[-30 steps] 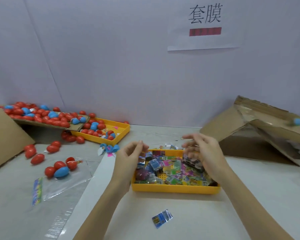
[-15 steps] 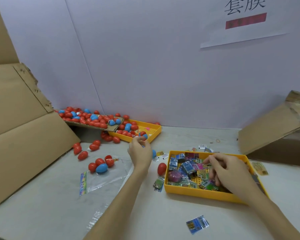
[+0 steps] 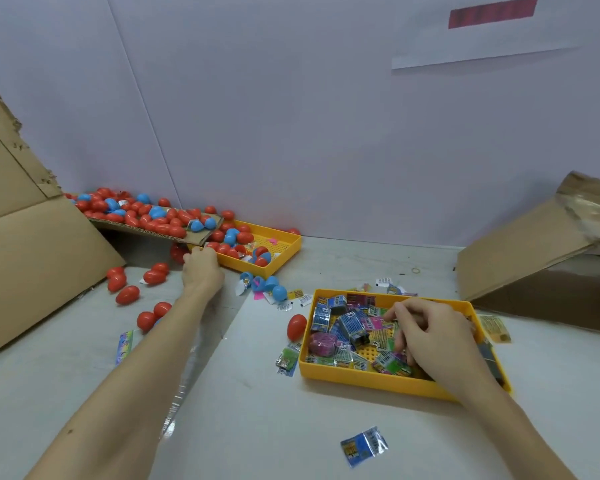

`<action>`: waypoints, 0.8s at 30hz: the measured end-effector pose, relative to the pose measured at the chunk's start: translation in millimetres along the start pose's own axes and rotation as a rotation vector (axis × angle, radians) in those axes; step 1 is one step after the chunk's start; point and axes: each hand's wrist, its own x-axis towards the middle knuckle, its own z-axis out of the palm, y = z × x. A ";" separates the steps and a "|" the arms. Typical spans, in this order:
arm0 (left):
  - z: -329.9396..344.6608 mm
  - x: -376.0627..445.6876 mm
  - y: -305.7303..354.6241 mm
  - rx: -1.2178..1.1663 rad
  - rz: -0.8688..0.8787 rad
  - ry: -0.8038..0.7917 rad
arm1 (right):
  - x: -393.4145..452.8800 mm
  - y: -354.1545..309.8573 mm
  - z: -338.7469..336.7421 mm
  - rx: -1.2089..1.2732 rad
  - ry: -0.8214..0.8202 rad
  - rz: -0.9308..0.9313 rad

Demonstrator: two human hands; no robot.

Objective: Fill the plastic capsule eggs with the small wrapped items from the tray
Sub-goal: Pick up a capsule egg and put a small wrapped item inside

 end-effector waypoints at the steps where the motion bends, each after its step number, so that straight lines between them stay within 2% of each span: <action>1: -2.7 -4.7 3.6 -0.009 0.004 -0.003 | 0.2 0.1 -0.1 -0.001 0.002 0.003; 4: -15.5 -31.1 22.4 -0.121 0.001 0.035 | -0.6 0.7 0.0 -0.058 0.036 0.000; 6: -25.5 -55.2 39.8 -0.284 0.026 0.075 | -0.8 1.4 0.9 -0.199 0.055 -0.039; 8: -35.7 -84.8 59.4 -0.488 0.089 0.090 | -0.5 1.6 2.6 -0.335 0.002 -0.074; 12: -50.4 -152.3 100.5 -0.877 0.202 -0.040 | 1.8 2.7 4.3 -0.419 -0.086 -0.037; 14: -51.9 -178.3 117.6 -0.982 0.302 -0.117 | 2.3 2.9 4.7 -0.429 -0.089 -0.020; 17: -49.6 -198.3 132.3 -0.947 0.457 -0.169 | 2.9 3.5 6.4 -0.440 -0.061 -0.037; 24: -42.6 -209.8 120.9 -0.827 0.650 0.028 | 1.1 9.2 10.7 -0.430 0.015 -0.137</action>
